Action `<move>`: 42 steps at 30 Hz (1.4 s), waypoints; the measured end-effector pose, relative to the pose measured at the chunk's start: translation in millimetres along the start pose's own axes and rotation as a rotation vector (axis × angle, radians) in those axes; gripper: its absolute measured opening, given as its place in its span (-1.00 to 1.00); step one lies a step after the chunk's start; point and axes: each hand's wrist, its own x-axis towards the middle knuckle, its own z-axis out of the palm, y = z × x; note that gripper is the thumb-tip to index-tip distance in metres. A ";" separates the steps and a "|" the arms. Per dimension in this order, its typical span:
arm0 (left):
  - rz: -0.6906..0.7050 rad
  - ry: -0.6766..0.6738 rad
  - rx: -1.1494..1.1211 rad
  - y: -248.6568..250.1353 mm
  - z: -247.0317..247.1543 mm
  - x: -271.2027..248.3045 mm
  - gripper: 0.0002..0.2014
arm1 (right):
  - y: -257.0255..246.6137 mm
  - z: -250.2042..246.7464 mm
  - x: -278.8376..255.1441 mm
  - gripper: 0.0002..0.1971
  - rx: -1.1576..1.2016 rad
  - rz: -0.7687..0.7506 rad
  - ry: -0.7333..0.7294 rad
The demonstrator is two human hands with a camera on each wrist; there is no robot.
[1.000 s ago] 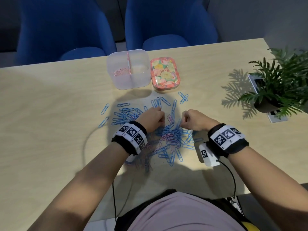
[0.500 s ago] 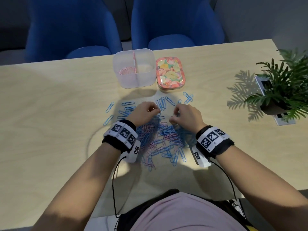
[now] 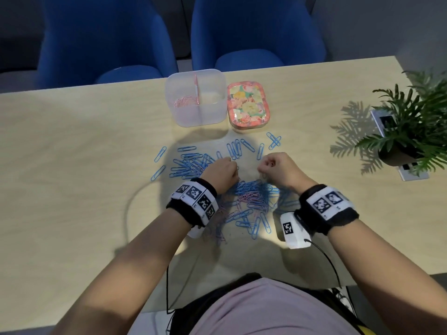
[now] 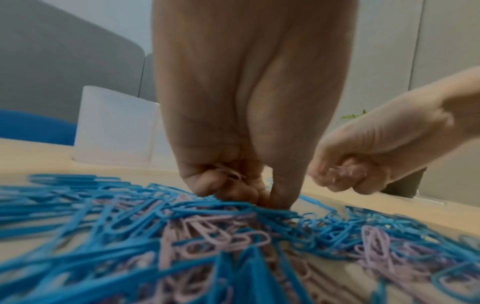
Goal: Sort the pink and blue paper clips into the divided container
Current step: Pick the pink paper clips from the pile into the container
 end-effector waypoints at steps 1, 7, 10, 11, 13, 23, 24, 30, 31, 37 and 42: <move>0.007 0.007 -0.036 -2.5 0.2 -1.2 -0.80 | -2.3 -6.1 -3.9 -0.71 0.158 0.023 -0.015; -0.161 0.153 -0.759 -14.2 -14.2 -7.7 -0.89 | -10.1 -29.7 -23.8 -0.79 0.664 0.136 -0.107; -0.261 0.046 -1.039 -16.8 -20.7 -12.5 -0.79 | -1.4 -21.5 -19.8 -0.68 0.696 0.217 -0.113; -0.304 -0.019 -1.116 -16.3 -20.9 -12.9 -0.77 | 0.5 -15.5 -18.8 -0.69 0.629 0.221 -0.123; -0.392 -0.124 -1.267 -15.0 -21.6 -13.7 -0.77 | 2.7 0.9 -19.3 -0.76 0.249 0.091 -0.111; -0.415 -0.215 -1.451 -7.8 -21.2 -22.7 -0.71 | -5.6 -1.9 -2.0 -0.85 -0.477 -0.202 0.055; -0.384 -0.185 -1.369 -7.0 -19.1 -23.9 -0.70 | -4.4 -6.5 -0.4 -0.90 -0.458 -0.202 0.075; -0.103 -0.061 -0.519 8.1 6.2 -25.6 -0.87 | 9.5 -0.3 -25.9 -0.92 -0.526 -0.303 -0.138; -0.074 -0.055 -0.399 11.3 11.1 -25.4 -0.86 | 14.5 1.4 -30.0 -0.90 -0.561 -0.293 -0.163; -0.025 0.002 -0.289 12.6 11.7 -25.3 -0.92 | 31.8 -16.2 -26.3 -0.84 -0.529 -0.139 -0.144; -0.104 -0.038 -0.680 2.4 -4.3 -30.0 -0.89 | 25.6 -21.4 -25.7 -0.65 0.033 -0.071 -0.108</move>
